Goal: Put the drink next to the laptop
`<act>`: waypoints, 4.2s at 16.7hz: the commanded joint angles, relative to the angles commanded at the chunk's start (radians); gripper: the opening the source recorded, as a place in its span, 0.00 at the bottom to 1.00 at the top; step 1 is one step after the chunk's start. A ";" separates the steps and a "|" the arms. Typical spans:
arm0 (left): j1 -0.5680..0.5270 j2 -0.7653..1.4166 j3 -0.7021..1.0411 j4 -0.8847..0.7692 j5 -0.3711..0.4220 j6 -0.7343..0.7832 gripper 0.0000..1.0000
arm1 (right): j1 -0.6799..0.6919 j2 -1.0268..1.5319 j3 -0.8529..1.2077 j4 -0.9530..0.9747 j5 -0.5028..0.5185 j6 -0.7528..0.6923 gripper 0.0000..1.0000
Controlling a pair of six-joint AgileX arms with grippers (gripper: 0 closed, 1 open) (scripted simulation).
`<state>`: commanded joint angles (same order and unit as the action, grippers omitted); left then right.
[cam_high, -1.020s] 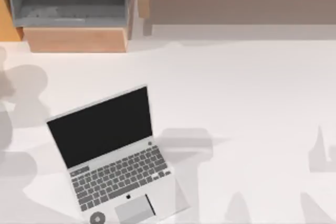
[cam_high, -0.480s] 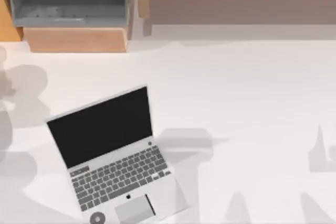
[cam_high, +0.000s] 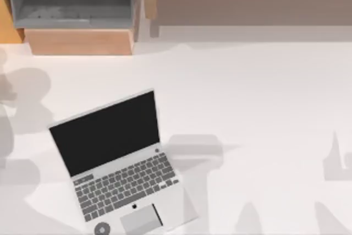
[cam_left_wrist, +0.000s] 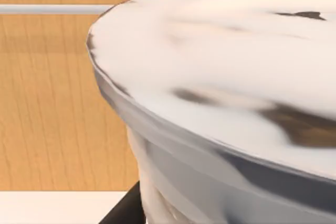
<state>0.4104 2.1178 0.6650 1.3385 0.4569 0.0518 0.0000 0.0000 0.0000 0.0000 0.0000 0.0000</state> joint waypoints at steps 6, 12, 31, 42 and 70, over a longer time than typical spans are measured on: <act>0.000 -0.030 -0.001 -0.029 0.000 0.000 0.00 | 0.000 0.000 0.000 0.000 0.000 0.000 1.00; -0.052 -0.071 0.025 -0.003 -0.031 -0.008 0.00 | 0.000 0.000 0.000 0.000 0.000 0.000 1.00; -1.419 -0.327 0.085 -0.352 -1.220 -0.384 0.00 | 0.000 0.000 0.000 0.000 0.000 0.000 1.00; -1.849 -0.225 0.102 -0.666 -1.830 -0.509 0.00 | 0.000 0.000 0.000 0.000 0.000 0.000 1.00; -1.853 -0.112 0.081 -0.538 -1.835 -0.510 0.00 | 0.000 0.000 0.000 0.000 0.000 0.000 1.00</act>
<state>-1.4426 2.0054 0.7463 0.8009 -1.3778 -0.4579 0.0000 0.0000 0.0000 0.0000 0.0000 0.0000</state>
